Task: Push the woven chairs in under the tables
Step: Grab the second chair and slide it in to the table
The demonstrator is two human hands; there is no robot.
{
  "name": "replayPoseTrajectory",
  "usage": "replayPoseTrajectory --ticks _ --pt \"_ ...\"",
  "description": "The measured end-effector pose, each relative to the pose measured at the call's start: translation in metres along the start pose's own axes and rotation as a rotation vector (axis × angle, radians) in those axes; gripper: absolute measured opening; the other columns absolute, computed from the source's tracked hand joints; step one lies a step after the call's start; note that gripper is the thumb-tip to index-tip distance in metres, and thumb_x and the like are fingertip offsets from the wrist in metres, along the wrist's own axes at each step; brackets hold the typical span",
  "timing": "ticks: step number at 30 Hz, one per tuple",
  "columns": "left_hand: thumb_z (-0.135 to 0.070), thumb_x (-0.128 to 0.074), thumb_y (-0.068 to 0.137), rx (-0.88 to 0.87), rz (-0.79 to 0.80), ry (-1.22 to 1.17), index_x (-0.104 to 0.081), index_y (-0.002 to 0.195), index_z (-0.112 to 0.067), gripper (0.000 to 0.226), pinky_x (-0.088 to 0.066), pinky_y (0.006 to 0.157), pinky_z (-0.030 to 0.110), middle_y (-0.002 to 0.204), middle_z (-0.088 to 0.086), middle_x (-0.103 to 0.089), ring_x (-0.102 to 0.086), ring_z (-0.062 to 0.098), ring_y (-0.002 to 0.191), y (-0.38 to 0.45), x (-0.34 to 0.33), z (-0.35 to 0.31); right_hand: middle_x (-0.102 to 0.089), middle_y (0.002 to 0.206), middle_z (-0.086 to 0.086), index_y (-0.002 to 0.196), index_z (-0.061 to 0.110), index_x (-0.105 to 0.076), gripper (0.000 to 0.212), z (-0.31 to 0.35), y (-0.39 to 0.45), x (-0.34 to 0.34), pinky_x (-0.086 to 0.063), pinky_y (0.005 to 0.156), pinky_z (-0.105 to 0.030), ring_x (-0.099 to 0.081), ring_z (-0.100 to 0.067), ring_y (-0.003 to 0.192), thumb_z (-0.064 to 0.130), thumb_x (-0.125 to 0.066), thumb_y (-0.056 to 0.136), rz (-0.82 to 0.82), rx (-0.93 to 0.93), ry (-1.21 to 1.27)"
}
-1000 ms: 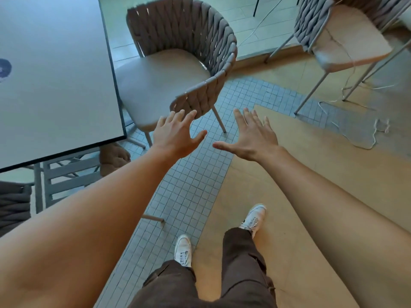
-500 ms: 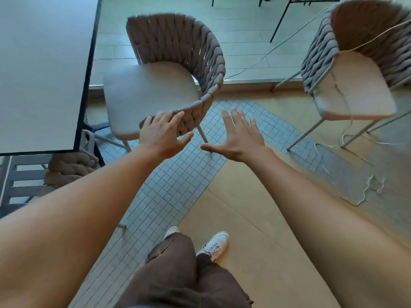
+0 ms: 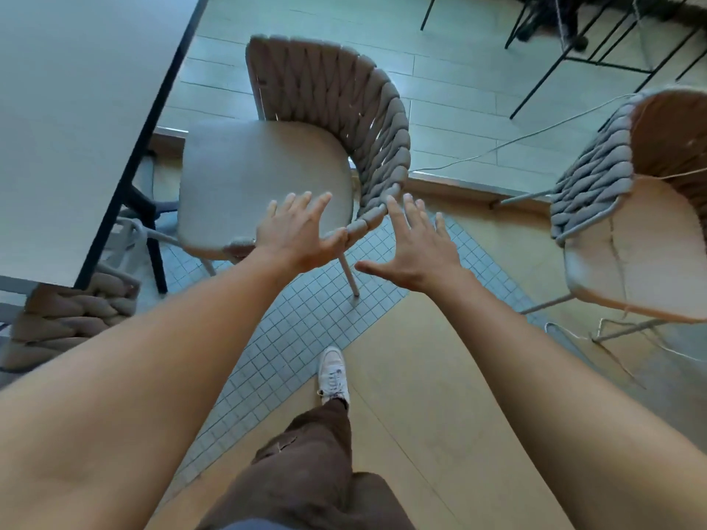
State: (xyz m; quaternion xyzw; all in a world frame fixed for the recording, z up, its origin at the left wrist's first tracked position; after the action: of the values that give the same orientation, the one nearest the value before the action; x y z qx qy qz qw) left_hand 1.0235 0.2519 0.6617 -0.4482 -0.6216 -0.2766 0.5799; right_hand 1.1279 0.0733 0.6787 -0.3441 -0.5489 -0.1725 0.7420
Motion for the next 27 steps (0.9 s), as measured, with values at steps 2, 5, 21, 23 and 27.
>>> replayPoseTrajectory --ticks 2,5,21,23,27 --pt "-0.072 -0.031 0.089 0.024 0.009 0.009 -0.025 0.155 -0.029 0.079 -0.023 0.118 0.052 0.158 0.008 -0.035 -0.028 0.028 0.146 0.021 -0.003 0.003 0.006 0.169 -0.009 0.16 0.025 0.008 0.127 -0.009 0.026 0.007 -0.001 0.123 -0.054 0.006 -0.027 0.155 0.094 -0.048 0.07 0.0 0.022 -0.012" --pt "-0.073 -0.029 0.089 0.065 0.015 0.007 -0.025 0.154 -0.029 0.079 -0.024 0.117 0.051 0.157 0.007 -0.036 -0.029 0.027 0.145 0.041 -0.006 0.01 0.006 0.169 -0.01 0.16 0.024 0.009 0.128 -0.017 0.057 0.014 -0.002 0.123 -0.055 0.006 -0.027 0.155 0.093 -0.049 0.07 0.011 0.066 -0.037" --pt "-0.066 -0.038 0.093 0.34 0.072 -0.099 -0.031 0.152 -0.027 0.071 -0.026 0.117 0.049 0.154 0.007 -0.041 -0.035 0.027 0.142 0.102 -0.042 0.008 0.008 0.17 -0.005 0.158 0.027 0.017 0.14 -0.065 0.186 0.015 0.002 0.124 -0.051 0.01 -0.022 0.154 0.098 -0.052 0.06 0.167 0.476 -0.169" --pt "-0.064 -0.04 0.094 0.393 0.062 -0.147 -0.032 0.152 -0.026 0.07 -0.026 0.118 0.048 0.154 0.006 -0.041 -0.035 0.026 0.142 0.106 -0.049 -0.002 0.007 0.17 -0.004 0.158 0.027 0.019 0.141 -0.076 0.203 0.012 0.004 0.124 -0.051 0.009 -0.022 0.154 0.1 -0.051 0.059 0.204 0.55 -0.195" --pt "-0.065 -0.04 0.094 0.439 0.098 -0.229 -0.031 0.153 -0.027 0.07 -0.023 0.119 0.044 0.154 0.004 -0.041 -0.035 0.021 0.142 0.11 -0.07 -0.034 0.002 0.17 -0.005 0.157 0.027 0.022 0.143 -0.095 0.232 0.007 0.001 0.124 -0.053 0.005 -0.024 0.155 0.102 -0.048 0.057 0.242 0.688 -0.225"
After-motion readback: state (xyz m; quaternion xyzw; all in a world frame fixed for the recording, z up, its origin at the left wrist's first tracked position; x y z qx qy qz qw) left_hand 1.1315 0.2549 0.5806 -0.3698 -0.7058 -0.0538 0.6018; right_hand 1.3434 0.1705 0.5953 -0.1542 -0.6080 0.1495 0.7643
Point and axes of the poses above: each hand's wrist, its own y-axis towards the middle knuckle, its own x-axis out of the back of the hand, z = x × y, the point moved 4 cm from there along y, towards the middle knuckle
